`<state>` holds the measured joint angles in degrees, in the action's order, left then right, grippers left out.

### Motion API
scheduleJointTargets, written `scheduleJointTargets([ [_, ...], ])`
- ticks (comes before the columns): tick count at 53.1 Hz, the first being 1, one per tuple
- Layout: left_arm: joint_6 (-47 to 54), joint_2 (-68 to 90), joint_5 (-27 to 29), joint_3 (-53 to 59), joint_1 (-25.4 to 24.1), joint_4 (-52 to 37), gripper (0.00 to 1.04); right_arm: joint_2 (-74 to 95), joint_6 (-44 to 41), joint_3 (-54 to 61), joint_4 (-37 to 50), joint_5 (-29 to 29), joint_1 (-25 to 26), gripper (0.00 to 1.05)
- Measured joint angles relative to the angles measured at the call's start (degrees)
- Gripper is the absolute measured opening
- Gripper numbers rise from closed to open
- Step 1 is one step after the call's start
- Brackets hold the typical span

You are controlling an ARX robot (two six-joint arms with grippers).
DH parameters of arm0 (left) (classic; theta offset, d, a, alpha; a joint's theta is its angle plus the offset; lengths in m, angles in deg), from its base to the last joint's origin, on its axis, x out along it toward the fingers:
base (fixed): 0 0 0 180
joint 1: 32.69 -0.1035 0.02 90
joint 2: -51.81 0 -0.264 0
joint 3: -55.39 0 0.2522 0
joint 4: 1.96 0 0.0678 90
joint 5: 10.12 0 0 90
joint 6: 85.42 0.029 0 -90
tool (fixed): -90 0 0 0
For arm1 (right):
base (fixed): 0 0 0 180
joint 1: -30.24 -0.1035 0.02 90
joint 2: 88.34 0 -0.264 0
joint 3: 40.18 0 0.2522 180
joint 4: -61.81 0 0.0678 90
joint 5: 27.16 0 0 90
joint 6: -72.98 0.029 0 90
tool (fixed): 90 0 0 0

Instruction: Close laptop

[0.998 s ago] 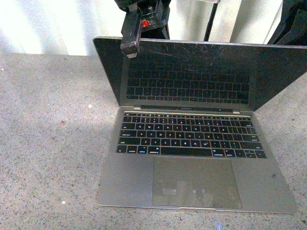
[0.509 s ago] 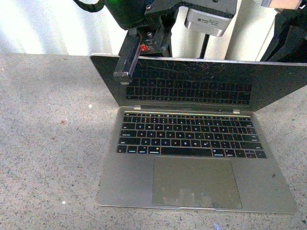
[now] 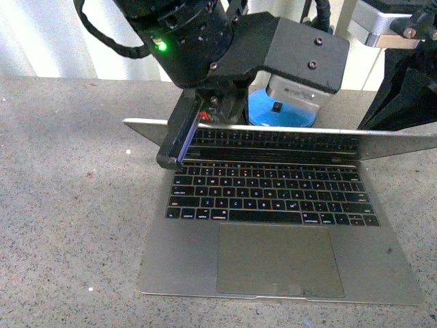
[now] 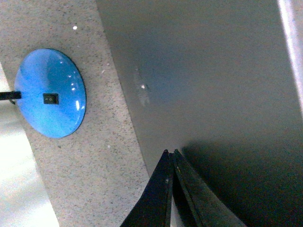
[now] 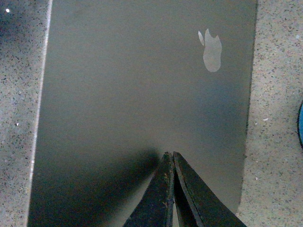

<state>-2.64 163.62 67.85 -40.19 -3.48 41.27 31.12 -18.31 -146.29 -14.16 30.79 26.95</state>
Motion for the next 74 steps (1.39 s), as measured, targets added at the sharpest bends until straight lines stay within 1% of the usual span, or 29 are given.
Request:
scheduleJointTargets([
  [38,-0.76,-1.44,-0.61,9.88,2.23,-8.26,0.04,0.0,0.74,7.04,5.9,-1.46,-1.49,0.03],
  [48,-2.51,-0.28,-1.77,12.35,3.28,-13.11,0.04,0.0,1.7,9.53,8.37,-2.78,-1.79,0.03],
  [74,-4.87,1.88,-2.78,16.57,4.66,-17.81,0.04,1.14,1.77,16.06,12.63,-2.29,-1.86,0.03],
])
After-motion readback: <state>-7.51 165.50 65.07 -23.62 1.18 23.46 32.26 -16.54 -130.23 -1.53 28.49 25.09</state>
